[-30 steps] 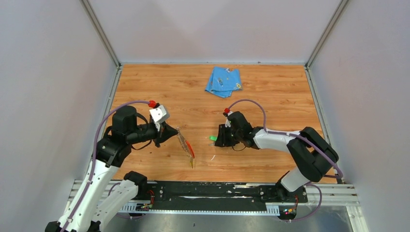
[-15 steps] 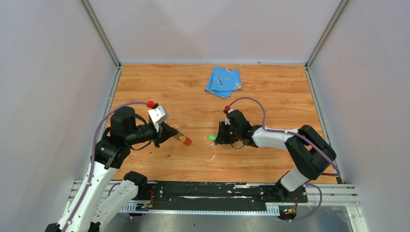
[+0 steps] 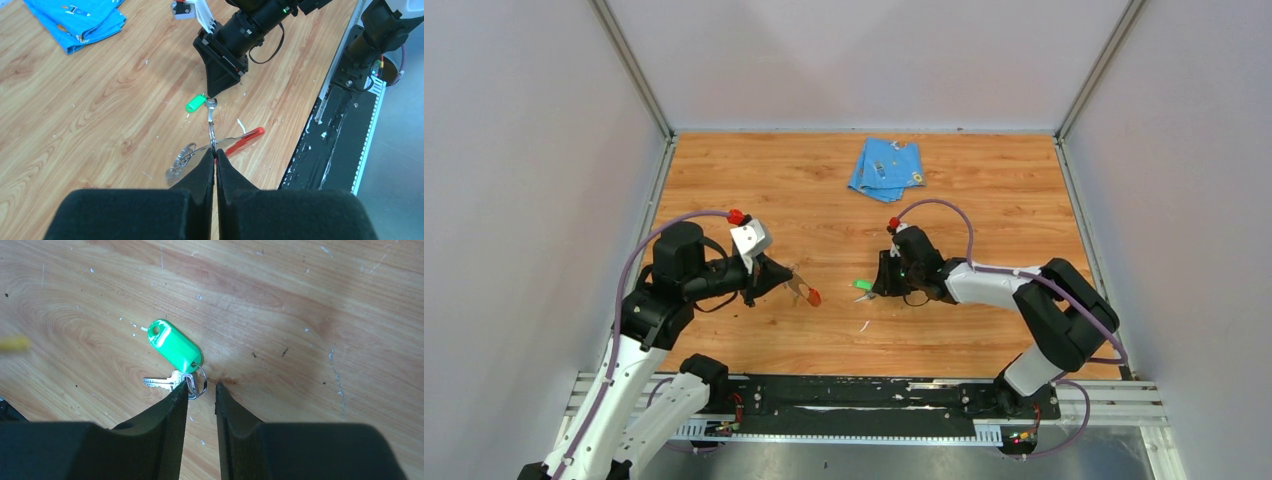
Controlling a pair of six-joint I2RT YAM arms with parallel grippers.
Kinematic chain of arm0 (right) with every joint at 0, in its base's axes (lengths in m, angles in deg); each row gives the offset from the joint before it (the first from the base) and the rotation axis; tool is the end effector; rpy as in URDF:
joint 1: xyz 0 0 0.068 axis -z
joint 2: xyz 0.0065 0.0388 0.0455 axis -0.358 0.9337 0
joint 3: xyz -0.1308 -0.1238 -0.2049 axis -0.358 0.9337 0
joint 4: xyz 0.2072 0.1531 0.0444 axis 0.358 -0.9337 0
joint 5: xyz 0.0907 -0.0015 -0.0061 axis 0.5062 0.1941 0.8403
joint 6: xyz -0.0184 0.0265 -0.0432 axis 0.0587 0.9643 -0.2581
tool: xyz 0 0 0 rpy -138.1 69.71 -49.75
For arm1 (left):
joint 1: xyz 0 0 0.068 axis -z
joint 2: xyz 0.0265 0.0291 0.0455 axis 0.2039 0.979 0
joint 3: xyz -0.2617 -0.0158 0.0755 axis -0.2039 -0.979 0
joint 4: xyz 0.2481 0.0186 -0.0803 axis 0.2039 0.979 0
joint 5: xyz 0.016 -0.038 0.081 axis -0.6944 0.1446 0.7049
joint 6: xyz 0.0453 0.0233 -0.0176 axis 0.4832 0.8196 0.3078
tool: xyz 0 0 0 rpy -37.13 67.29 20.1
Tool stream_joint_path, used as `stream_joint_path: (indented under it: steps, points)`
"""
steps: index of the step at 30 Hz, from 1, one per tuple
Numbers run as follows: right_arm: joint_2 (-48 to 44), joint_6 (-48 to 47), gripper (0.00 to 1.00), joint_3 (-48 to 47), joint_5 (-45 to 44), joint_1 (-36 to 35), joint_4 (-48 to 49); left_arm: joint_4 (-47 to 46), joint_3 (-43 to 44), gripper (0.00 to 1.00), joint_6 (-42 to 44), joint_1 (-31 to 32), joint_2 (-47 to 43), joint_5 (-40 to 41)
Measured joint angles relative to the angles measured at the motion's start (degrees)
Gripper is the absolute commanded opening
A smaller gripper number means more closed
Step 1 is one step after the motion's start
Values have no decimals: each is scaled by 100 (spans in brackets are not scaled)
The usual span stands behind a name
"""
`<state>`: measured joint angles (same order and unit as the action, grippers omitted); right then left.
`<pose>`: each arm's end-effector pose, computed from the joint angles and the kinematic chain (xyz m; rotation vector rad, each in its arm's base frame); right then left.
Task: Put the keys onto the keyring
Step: Pick up the key from the center of the board.
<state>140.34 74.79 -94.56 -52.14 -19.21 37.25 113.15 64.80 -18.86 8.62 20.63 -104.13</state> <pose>0.2286 0.2008 0.1584 -0.2768 2.4095 0.8026 0.1139 -0.0667 0.3414 0.9277 1.7400 -0.8146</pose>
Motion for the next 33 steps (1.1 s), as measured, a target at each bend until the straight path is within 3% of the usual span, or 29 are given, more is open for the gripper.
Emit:
stream_joint_path:
  steps: [6,13,18,25,33]
  points:
    - [59,-2,20,0,66,7,101,-4,-4,0,0,0,-4,2]
    - [109,-52,1,2,216,7,168,-4,-7,0,0,0,-11,0]
    - [22,-402,1,17,378,7,334,-44,-83,0,2,0,-55,-17]
    - [-1410,-1475,1,166,824,9,256,-142,-203,0,2,0,-87,-118]
    - [-3003,-2341,1,-522,1617,-42,-1397,-573,-417,0,149,0,-238,-407]
